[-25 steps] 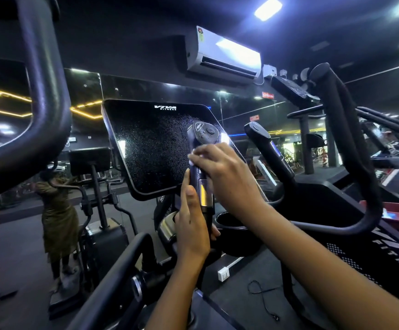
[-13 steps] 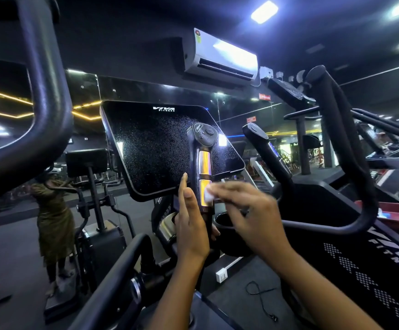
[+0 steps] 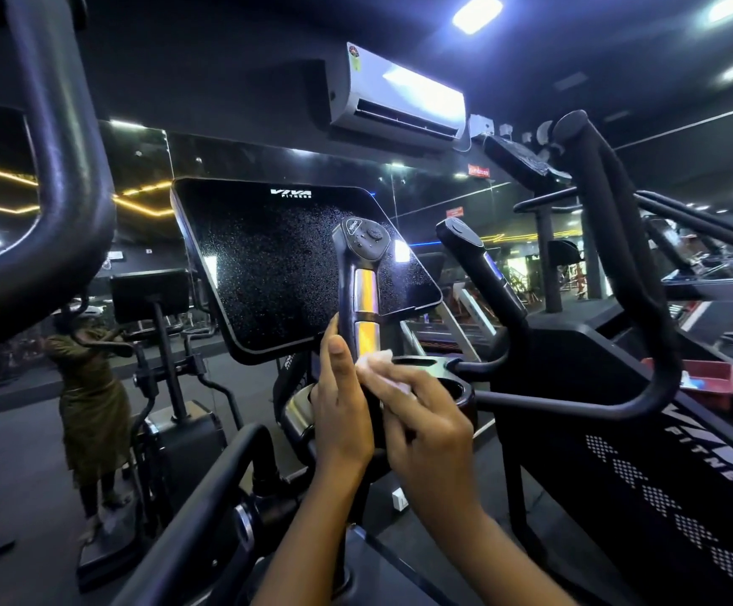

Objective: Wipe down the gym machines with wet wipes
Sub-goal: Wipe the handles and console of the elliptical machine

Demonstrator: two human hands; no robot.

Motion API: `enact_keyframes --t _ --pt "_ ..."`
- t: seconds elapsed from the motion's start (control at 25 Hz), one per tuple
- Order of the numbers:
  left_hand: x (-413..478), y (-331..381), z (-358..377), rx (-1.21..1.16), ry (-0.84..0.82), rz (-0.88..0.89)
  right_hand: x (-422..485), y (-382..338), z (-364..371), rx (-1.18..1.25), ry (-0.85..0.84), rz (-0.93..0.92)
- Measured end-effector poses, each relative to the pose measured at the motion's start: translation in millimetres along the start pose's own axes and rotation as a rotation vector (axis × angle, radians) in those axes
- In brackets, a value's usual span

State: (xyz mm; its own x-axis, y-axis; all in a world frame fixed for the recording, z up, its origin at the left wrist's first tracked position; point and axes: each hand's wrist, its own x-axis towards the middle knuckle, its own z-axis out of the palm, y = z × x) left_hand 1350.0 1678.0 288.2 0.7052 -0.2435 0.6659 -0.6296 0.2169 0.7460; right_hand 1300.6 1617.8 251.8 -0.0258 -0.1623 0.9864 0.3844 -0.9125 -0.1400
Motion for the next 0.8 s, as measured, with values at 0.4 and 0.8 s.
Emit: enact_keyframes --t 0.4,0.8 --pt "49 53 0 0.245 -0.112 -0.092 111 30 0 0.086 0.102 0.045" --pt "52 38 11 0.18 -0.025 -0.054 120 48 35 -0.032 -0.029 -0.09"
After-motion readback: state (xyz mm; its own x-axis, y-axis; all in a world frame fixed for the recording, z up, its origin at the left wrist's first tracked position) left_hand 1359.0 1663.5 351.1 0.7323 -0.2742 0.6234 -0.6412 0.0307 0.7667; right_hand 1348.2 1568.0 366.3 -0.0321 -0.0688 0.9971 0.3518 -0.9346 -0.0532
